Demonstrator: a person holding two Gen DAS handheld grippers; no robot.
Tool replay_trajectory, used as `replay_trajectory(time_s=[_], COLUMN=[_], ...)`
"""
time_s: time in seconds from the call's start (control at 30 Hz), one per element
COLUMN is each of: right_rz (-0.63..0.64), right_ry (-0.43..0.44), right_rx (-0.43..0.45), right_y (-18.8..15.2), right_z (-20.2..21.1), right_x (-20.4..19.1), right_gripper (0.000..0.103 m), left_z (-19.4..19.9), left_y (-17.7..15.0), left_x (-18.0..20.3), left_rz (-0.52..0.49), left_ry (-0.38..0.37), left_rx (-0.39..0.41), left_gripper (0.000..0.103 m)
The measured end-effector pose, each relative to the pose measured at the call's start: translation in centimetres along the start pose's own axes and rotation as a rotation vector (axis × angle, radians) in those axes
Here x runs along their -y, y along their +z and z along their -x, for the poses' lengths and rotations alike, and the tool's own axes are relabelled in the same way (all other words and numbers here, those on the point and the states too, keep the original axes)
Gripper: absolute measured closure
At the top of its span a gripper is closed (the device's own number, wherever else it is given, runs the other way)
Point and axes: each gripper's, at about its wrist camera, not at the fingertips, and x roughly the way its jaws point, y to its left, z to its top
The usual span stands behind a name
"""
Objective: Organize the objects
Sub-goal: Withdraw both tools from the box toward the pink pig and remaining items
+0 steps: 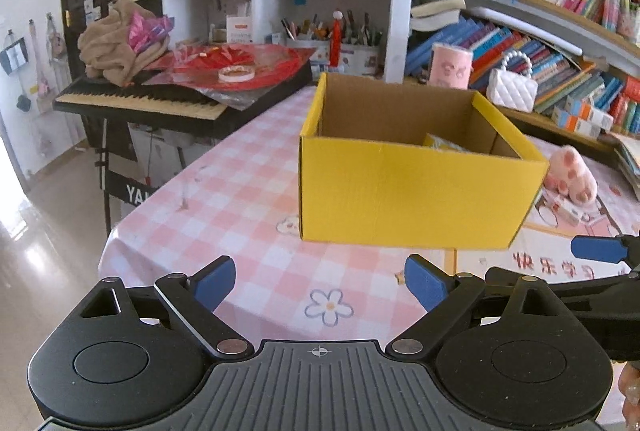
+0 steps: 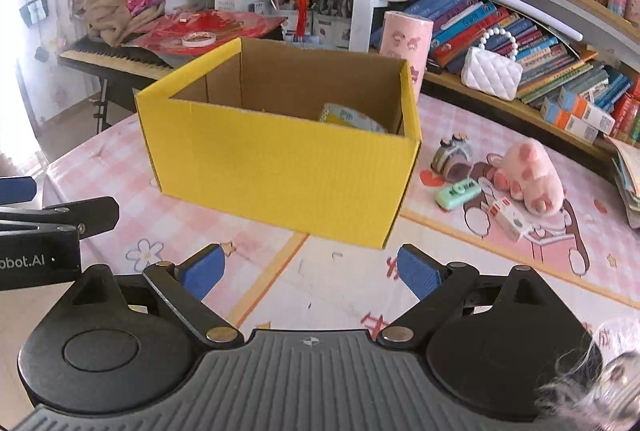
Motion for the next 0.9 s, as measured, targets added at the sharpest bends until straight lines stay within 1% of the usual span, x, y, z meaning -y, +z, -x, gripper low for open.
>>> replay_trajectory(time_s=[0.17, 0.23, 0.5, 0.9], right_rz=[-0.03, -0.04, -0.08, -0.146], right_ry=[-0.019, -0.026, -0.065, -0.132], right_rx=[-0.016, -0.02, -0.029, -0.027], right_y=[-1.1, -1.4, -2.8, -3.9], right_z=[0.6, 0.9, 2.1, 3.8], right_x=[0.2, 0.3, 0.9, 2.0], right_gripper=[0.01, 0.009, 0.009, 0.007], left_z=[0.3, 0.4, 0.8, 1.3], left_y=[-0.6, -0.9, -1.5, -1.8], left_x=[0.3, 0.4, 1.0, 1.8], left_rz=[-0.02, -0.026, -0.056, -0.093], left_ry=[-0.009, -0.012, -0.045, -0.092], left_rx=[-0.018, -0.024, -0.033, -0.035], left_gripper=[0.009, 0.006, 0.006, 0.006])
